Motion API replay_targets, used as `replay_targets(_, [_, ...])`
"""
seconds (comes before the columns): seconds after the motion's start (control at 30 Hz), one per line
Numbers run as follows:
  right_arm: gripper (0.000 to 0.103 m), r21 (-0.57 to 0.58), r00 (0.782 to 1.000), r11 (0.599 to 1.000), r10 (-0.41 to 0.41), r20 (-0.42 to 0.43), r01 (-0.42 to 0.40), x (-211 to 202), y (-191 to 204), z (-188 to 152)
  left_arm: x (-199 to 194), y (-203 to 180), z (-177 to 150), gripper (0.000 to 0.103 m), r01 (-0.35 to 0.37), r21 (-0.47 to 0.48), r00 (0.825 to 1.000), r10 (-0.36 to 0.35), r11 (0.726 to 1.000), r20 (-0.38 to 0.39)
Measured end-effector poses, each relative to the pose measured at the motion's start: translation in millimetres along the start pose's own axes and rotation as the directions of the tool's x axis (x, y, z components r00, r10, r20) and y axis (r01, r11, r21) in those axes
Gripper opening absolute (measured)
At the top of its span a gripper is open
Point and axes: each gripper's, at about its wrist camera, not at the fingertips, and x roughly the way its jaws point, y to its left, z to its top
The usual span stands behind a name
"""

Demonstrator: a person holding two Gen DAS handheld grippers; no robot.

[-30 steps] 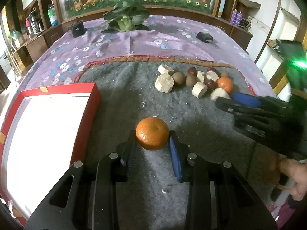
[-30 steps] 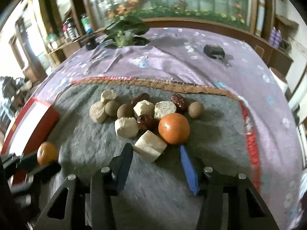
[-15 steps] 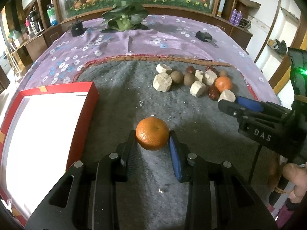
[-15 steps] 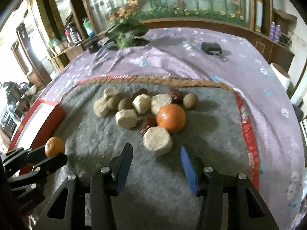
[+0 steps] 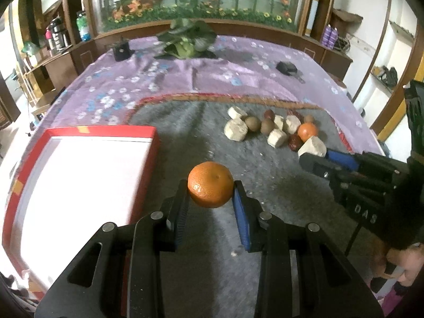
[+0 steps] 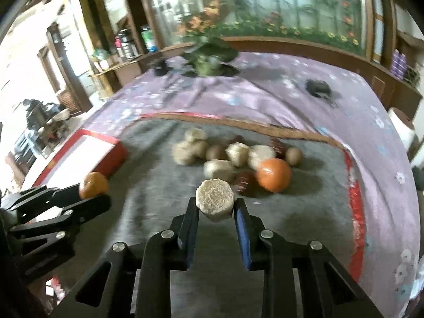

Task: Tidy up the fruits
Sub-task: 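Release the mandarin in the tray with the left tool while the right tool drops the white cube there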

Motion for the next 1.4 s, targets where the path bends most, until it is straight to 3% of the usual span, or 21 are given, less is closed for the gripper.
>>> replay_targets(0.33, [0.026, -0.128, 0.988, 0.98, 0.155, 0.016, -0.152, -1, 82, 23, -27, 75, 3, 0.032, -0.093, -0.1, 0.995, 0.095, 0.991, 0.015])
replay_targets(0.47, [0.026, -0.193, 0.983, 0.965, 0.181, -0.01, -0.179, 17, 116, 37, -19, 112, 11, 0.032, -0.14, -0.156, 0.99, 0.14, 0.978, -0.011])
replay_targets(0.63, [0.026, -0.233, 0.969, 0.941, 0.239, -0.06, -0.247, 54, 157, 61, 7, 141, 18, 0.032, -0.144, -0.21, 0.988, 0.13, 0.967, -0.079])
replay_targets(0.93, [0.027, -0.245, 0.966, 0.941, 0.194, -0.169, -0.232, 116, 175, 69, 52, 168, 21, 0.032, -0.19, -0.269, 0.974, 0.147, 0.944, -0.174])
replay_targets(1.1, [0.027, -0.276, 0.969, 0.935, 0.178, -0.172, -0.221, 125, 179, 68, 56, 174, 20, 0.033, -0.21, -0.289, 0.97, 0.162, 0.934, -0.181])
replay_targets(1.17, [0.03, -0.275, 0.968, 0.934, 0.188, -0.167, -0.229, 125, 178, 68, 56, 173, 20, 0.037, -0.229, -0.278, 0.966, 0.182, 0.933, -0.184])
replay_targets(1.23, [0.034, -0.271, 0.967, 0.933, 0.201, -0.154, -0.238, 121, 176, 67, 52, 175, 19, 0.052, -0.246, -0.278, 0.964, 0.204, 0.928, -0.173])
replay_targets(1.33, [0.042, -0.265, 0.971, 0.937, 0.2, -0.129, -0.228, 110, 174, 66, 40, 176, 19, 0.056, -0.247, -0.303, 0.967, 0.213, 0.92, -0.14])
replay_targets(1.4, [0.042, -0.253, 0.973, 0.941, 0.205, -0.105, -0.226, 97, 170, 64, 29, 172, 19, 0.056, -0.259, -0.301, 0.965, 0.233, 0.918, -0.119])
